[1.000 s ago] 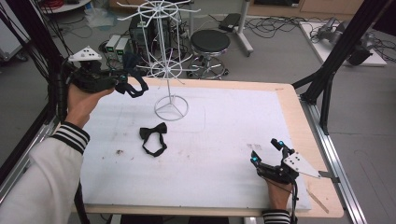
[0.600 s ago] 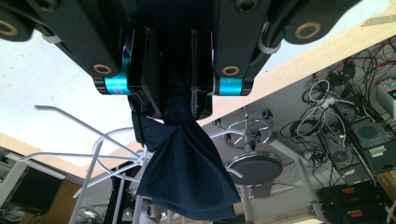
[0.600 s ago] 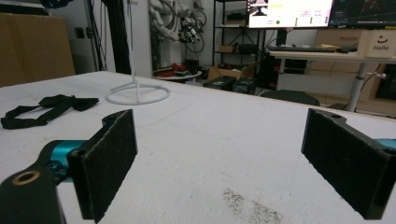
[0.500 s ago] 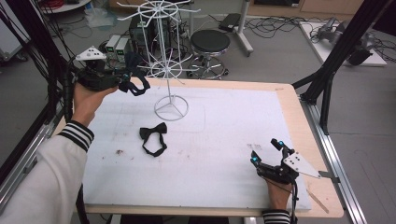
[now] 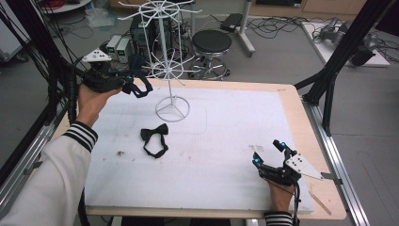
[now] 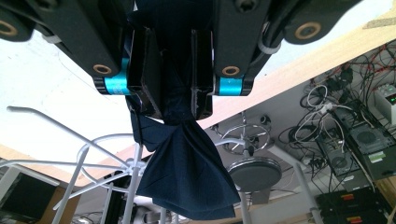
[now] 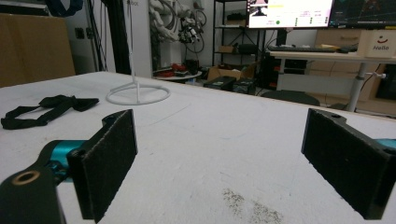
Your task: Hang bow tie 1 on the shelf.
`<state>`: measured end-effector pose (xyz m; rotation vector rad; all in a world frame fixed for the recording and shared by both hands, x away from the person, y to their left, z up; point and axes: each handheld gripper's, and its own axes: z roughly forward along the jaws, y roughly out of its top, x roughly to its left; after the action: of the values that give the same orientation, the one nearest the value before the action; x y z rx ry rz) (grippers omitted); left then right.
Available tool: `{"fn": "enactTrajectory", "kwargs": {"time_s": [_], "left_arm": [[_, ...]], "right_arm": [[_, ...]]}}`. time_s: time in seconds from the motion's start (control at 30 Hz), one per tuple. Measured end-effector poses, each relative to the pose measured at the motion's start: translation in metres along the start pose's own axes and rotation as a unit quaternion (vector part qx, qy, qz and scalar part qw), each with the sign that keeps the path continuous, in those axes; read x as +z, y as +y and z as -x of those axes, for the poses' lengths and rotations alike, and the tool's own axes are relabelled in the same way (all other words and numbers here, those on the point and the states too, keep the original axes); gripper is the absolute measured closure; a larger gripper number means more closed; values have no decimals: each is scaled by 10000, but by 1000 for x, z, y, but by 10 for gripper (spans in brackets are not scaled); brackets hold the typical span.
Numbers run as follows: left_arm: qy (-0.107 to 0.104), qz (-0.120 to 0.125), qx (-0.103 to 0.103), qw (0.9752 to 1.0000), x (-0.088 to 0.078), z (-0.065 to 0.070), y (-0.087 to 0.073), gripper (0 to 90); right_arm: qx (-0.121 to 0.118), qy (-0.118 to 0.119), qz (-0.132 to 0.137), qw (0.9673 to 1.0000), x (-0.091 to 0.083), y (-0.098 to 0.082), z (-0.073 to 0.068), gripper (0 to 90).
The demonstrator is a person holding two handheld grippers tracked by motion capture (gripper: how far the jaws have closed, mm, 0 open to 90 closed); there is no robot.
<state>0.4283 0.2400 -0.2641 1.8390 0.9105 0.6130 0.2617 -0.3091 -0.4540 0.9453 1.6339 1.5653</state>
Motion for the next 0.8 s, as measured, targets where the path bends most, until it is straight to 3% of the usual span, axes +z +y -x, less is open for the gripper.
{"fn": "enactTrajectory", "kwargs": {"time_s": [0.33,0.8], "left_arm": [[-73,97,70,9999,-8,6,3,745],[-331,315,317,9985,-34,27,9,745]], "right_arm": [[-3,-5,5,10000,0,0,0,98],[11,-2,1,10000,0,0,0,98]]}}
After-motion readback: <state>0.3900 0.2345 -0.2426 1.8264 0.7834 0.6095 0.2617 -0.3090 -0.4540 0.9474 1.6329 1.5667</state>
